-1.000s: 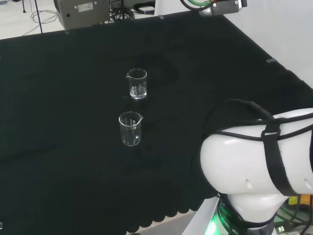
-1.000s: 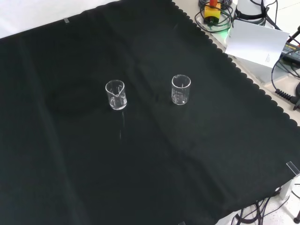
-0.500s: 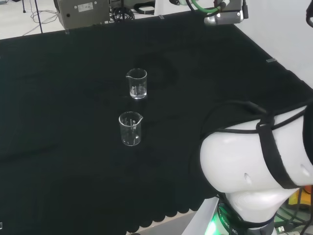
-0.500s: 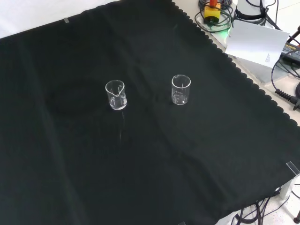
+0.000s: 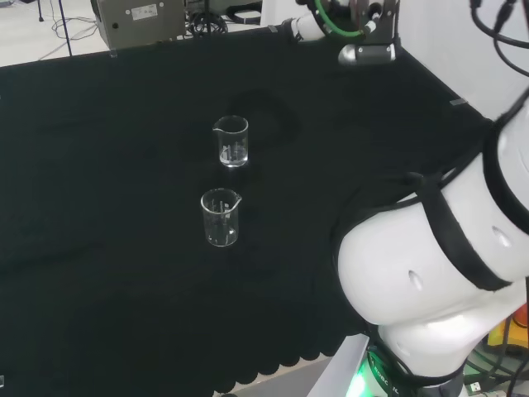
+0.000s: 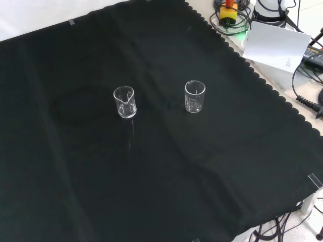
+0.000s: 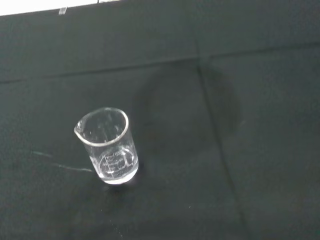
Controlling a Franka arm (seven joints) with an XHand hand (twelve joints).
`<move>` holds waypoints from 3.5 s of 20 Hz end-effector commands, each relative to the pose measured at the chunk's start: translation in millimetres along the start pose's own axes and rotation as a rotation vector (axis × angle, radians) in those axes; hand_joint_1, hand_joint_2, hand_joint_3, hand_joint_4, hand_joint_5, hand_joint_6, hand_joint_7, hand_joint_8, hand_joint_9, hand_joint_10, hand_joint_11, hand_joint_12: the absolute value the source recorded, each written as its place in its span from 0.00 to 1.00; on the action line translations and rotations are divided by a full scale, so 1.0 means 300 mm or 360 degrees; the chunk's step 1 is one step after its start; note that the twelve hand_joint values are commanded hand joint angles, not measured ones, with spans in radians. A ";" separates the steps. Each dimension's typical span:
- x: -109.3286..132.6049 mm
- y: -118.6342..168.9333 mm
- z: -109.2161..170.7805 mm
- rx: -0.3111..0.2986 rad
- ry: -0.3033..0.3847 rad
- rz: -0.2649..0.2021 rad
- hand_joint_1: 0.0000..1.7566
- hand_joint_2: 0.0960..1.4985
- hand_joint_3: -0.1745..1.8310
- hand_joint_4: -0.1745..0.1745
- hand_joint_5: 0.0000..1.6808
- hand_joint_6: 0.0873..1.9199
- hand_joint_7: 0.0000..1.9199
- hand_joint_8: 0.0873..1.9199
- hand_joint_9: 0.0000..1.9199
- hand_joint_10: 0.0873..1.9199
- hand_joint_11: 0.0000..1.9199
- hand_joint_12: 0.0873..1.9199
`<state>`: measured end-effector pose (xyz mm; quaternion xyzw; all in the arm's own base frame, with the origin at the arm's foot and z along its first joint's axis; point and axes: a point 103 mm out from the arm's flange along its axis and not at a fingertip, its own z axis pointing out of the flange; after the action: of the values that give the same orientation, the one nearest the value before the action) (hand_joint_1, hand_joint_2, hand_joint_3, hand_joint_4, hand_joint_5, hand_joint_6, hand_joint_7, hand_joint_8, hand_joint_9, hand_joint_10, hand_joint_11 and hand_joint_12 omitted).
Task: Pick up the beaker on the right.
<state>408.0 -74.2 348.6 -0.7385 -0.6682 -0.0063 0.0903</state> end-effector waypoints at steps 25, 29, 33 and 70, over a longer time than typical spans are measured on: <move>0.094 0.474 0.609 0.0239 0.0505 -0.0416 0.42 0.64 0.00 0.36 0.23 0.00 0.15 0.34 0.23 0.32 0.07 0.72; 0.097 0.475 0.665 0.0253 0.0579 -0.0463 0.43 0.63 0.00 0.36 0.23 0.00 0.14 0.34 0.23 0.32 0.07 0.72; 0.090 0.476 0.709 0.0274 0.0637 -0.0512 0.45 0.62 0.00 0.36 0.22 0.00 0.14 0.33 0.23 0.32 0.06 0.72; 0.116 0.539 0.951 0.0301 0.1039 -0.0700 0.49 0.59 0.00 0.39 0.20 0.00 0.09 0.32 0.17 0.30 0.00 0.73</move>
<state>538.0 -15.1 56.4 -0.5270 -0.7473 -0.1854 0.3598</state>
